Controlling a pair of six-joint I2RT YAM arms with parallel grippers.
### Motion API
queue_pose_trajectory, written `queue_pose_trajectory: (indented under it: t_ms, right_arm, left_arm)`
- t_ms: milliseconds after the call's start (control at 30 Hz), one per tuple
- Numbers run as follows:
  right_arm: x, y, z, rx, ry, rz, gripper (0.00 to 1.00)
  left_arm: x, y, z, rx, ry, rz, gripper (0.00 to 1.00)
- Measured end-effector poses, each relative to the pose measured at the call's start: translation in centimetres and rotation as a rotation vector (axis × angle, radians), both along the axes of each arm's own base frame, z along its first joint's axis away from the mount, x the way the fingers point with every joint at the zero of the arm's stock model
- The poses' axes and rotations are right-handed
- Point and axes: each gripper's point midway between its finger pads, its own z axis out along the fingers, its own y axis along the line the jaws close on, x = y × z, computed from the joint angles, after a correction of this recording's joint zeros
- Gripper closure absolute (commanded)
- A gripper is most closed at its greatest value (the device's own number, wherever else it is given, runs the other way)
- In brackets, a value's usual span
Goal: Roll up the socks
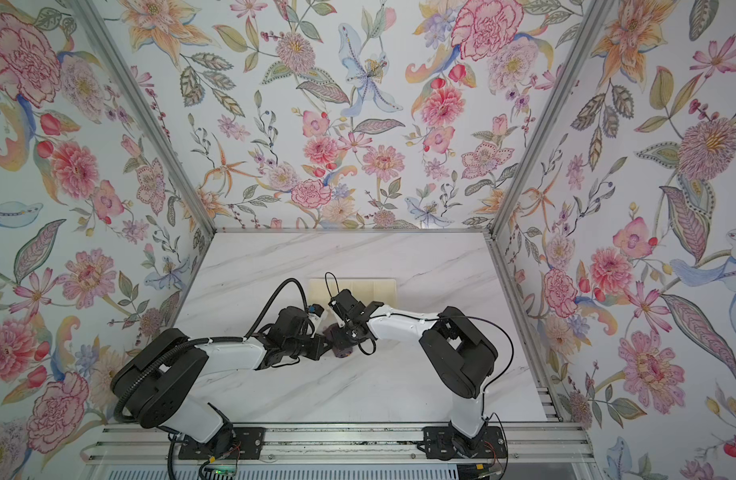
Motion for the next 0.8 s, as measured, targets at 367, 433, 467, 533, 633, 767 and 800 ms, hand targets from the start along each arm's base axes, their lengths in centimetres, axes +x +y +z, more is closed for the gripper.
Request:
queue_pose_trajectory:
  t_ms: [367,433,467,533,633,767,800]
  right_arm:
    - [0.35,-0.28,-0.78,0.002,0.022,-0.004,0.48]
    - [0.33,-0.23,-0.81,0.005,0.025,-0.003,0.48]
    - [0.33,-0.21,-0.84,0.007,0.027,-0.002,0.49]
    - [0.33,-0.18,-0.87,0.009,0.029,-0.002,0.50]
    - [0.35,-0.10,-0.90,0.014,0.031,0.000,0.53]
    - [0.32,0.10,-0.92,0.022,0.034,0.003,0.61]
    - [0.33,0.15,-0.92,0.024,0.034,0.004,0.63]
  left_arm:
    - [0.17,-0.03,-0.35,0.016,0.000,0.003,1.00]
    - [0.17,-0.03,-0.34,0.016,0.000,0.003,1.00]
    - [0.17,-0.03,-0.34,0.016,0.000,0.003,1.00]
    - [0.17,-0.02,-0.35,0.017,0.000,0.003,1.00]
    - [0.15,-0.01,-0.35,0.017,0.000,0.003,1.00]
    - [0.27,0.16,-0.22,0.015,-0.002,0.009,1.00]
    - [0.33,0.29,-0.18,0.015,-0.003,0.013,1.00]
